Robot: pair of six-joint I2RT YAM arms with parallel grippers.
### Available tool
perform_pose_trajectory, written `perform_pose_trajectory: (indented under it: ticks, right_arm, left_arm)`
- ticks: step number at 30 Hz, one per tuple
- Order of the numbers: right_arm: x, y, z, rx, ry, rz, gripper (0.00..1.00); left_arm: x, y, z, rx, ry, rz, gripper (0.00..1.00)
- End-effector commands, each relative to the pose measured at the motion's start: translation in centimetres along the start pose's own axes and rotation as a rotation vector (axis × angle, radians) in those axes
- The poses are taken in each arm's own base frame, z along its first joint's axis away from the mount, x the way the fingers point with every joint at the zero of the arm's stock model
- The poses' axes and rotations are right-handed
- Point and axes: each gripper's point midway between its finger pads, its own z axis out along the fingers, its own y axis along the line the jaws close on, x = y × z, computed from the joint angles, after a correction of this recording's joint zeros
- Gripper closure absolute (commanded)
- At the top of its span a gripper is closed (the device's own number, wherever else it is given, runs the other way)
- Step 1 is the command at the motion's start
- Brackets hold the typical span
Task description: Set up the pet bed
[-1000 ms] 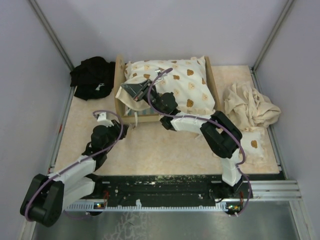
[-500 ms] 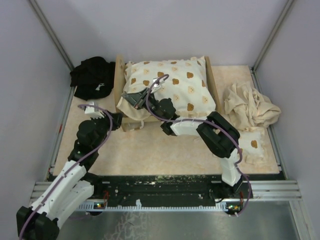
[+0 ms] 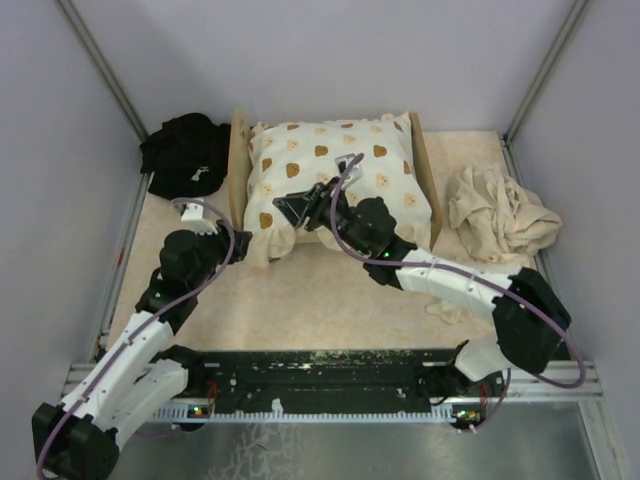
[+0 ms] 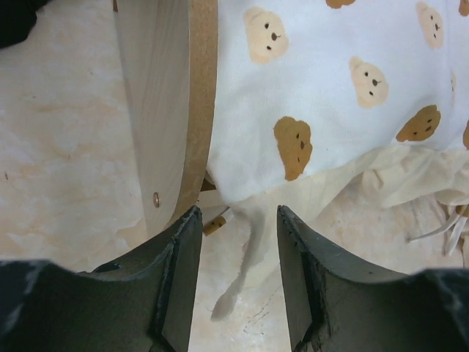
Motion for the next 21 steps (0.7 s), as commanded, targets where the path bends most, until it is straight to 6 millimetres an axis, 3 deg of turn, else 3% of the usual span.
perform_pose_trajectory:
  ticks: [1,6,12,17,21]
  right_arm:
    - [3.0,-1.7,-3.2,0.091,0.088,-0.178,0.53]
    - [5.7,-2.0,-5.2,0.087,0.072,-0.189,0.53]
    - [8.7,-1.7,-5.4,0.057,0.064,-0.258,0.53]
    - [10.6,-2.1,-5.3,0.054,0.052,-0.269,0.53]
    - [11.5,-2.7,-5.7,0.066,0.048,-0.252,0.53]
  left_arm:
    - [-0.6,-0.3,-0.2,0.008,0.025,0.048,0.48]
    - [0.9,-1.1,-0.4,0.064,0.088,0.043,0.47]
    - [3.0,-1.1,-0.4,0.083,0.153,0.036,0.43]
    - [0.1,0.7,-0.7,-0.029,0.057,0.098,0.42]
    - [-2.0,1.5,-0.5,-0.083,-0.018,0.167,0.31]
